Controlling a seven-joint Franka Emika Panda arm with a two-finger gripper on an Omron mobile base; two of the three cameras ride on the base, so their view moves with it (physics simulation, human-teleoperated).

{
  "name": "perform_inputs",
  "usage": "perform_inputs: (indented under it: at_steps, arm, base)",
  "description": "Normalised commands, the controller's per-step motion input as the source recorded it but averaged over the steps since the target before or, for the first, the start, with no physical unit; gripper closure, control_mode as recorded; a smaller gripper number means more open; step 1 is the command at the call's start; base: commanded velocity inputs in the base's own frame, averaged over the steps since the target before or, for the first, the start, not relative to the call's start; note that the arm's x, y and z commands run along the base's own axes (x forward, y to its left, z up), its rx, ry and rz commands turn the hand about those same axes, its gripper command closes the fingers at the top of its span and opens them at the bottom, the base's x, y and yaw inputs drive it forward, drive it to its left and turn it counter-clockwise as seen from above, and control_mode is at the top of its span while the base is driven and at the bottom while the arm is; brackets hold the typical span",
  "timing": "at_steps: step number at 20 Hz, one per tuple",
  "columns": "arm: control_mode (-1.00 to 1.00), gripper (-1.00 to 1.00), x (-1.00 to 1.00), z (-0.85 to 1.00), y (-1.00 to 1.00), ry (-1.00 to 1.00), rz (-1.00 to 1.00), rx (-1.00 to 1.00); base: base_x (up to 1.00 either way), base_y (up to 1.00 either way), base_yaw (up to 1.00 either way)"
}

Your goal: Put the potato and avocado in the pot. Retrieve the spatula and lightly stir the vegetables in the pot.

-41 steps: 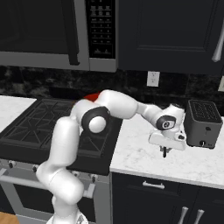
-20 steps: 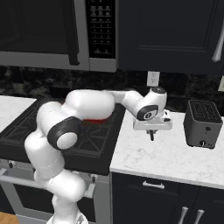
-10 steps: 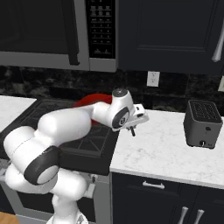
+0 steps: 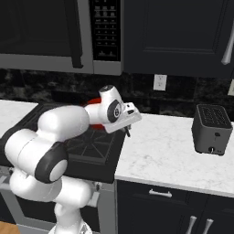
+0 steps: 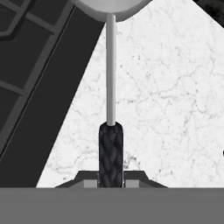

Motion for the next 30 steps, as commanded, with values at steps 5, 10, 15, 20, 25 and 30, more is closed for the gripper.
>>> perform_inputs:
  at_steps: [5,10,15,20,25,30]
  arm:
    - [-1.0,1.0,0.06,0.29,0.27,-0.02,0.0,0.0]
    - [-1.0,1.0,0.43,0.02,0.5,0.03,0.0,-0.06]
    - [-1.0,1.0,0.3,0.07,0.32,-0.01,0.0,-0.05]
    - [-1.0,1.0,0.06,0.02,0.25,0.03,0.0,-0.11]
    - [-1.0,1.0,0.02,0.05,0.07,0.0,0.0,-0.08]
    - [-1.0,1.0,0.1,0.33,0.02,0.0,0.0,-0.13]
  base:
    - [0.0,0.0,0.0]
    - [0.0,0.0,0.0]
    - [0.0,0.0,0.0]
    - [0.0,0.0,0.0]
    - [0.0,0.0,0.0]
    - [0.0,0.0,0.0]
